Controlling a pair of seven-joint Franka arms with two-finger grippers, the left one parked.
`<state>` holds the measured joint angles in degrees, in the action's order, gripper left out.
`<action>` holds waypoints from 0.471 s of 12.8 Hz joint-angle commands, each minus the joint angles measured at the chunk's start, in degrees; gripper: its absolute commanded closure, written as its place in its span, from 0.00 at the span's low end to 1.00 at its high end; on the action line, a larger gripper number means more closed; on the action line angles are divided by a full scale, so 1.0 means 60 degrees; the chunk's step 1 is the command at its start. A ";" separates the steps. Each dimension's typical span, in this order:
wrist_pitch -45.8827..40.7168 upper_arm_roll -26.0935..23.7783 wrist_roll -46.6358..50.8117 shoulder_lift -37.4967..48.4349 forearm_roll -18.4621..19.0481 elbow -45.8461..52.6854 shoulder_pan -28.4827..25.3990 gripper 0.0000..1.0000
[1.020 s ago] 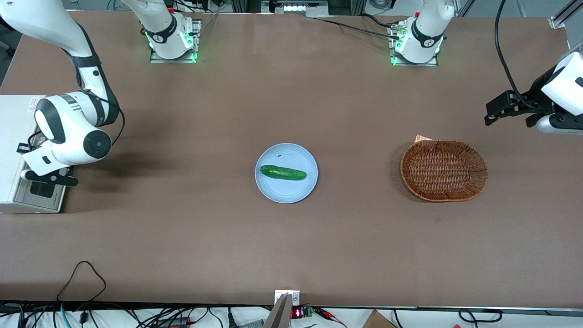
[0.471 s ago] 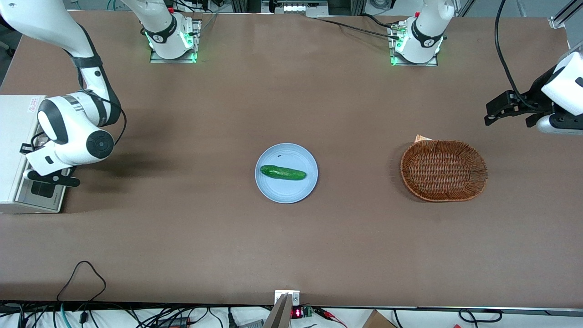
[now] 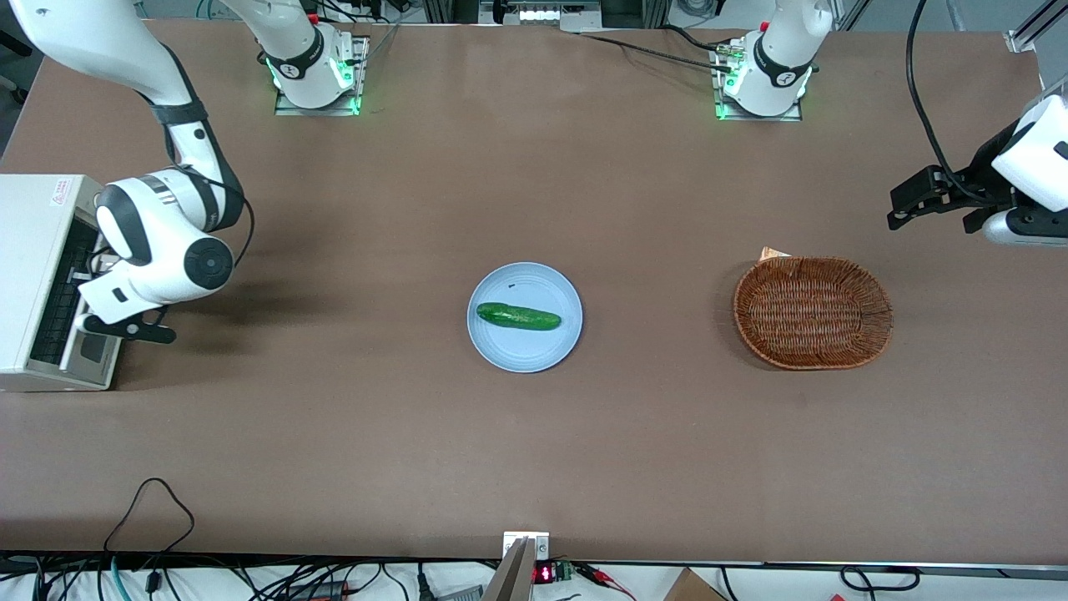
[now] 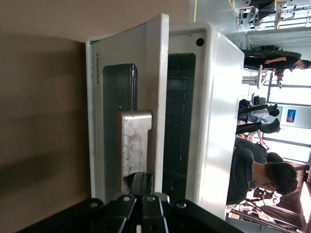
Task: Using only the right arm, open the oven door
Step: 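Pull the oven door outward and down with the right gripper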
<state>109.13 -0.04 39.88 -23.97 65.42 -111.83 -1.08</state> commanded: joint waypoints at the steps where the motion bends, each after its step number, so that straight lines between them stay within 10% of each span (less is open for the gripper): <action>1: 0.0327 0.0036 0.0557 -0.0561 -0.0020 0.0078 -0.0112 0.99; 6: 0.0678 0.0036 0.0809 -0.0912 -0.0063 0.0093 -0.0274 0.99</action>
<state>110.13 -0.79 43.56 -27.08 64.37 -111.94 -3.96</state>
